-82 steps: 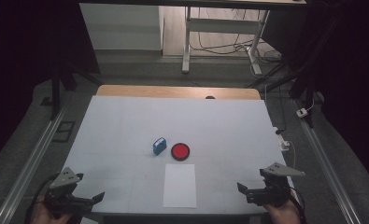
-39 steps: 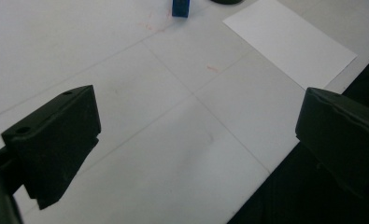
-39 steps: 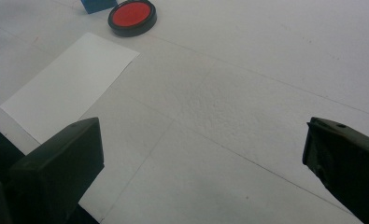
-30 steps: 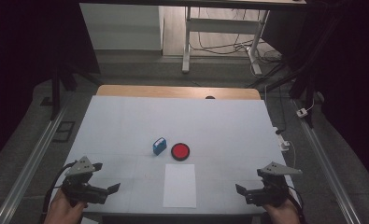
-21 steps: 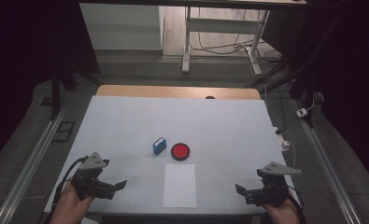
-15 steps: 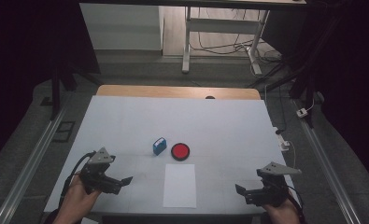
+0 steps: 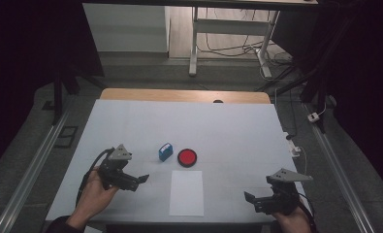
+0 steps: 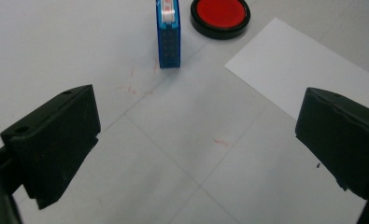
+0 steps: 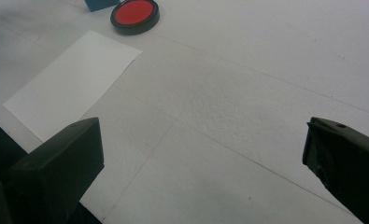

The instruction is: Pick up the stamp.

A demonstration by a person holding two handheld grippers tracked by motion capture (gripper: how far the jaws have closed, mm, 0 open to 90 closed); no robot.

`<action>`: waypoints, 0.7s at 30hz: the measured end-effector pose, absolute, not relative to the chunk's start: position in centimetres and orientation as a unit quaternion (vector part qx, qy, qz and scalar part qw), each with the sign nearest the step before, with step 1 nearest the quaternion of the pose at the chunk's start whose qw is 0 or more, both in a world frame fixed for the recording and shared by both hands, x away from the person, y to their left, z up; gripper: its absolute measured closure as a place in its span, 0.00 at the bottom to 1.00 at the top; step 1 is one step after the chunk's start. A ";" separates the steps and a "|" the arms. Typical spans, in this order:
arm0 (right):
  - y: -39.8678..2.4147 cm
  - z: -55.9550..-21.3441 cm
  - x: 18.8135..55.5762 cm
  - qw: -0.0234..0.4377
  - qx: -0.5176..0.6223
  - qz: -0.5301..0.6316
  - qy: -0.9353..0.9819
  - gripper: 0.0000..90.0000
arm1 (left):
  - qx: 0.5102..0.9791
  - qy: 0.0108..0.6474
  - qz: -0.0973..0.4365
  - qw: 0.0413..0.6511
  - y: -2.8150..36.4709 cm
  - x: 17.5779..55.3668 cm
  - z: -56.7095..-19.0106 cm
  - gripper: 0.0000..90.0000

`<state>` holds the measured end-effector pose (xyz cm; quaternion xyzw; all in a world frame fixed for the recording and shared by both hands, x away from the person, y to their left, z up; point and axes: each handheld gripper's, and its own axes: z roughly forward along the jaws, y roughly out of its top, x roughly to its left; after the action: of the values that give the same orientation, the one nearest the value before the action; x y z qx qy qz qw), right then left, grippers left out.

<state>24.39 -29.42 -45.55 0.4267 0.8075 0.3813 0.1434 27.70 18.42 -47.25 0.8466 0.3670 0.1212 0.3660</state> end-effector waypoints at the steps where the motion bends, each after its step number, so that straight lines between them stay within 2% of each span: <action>1: -29.4 -45.6 24.4 0.143 0.427 0.381 0.807 0.00 | 0.846 0.365 0.119 0.369 18.2 28.0 -47.2 0.01; 21: -29.4 -45.6 24.4 0.141 0.421 0.381 0.811 0.00 | 0.852 0.352 0.123 0.368 15.1 33.1 -48.1 0.00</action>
<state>24.41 -29.42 -45.58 0.4215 0.8105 0.3814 0.1410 33.12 15.11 -48.07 0.8519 0.3517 0.1225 0.3681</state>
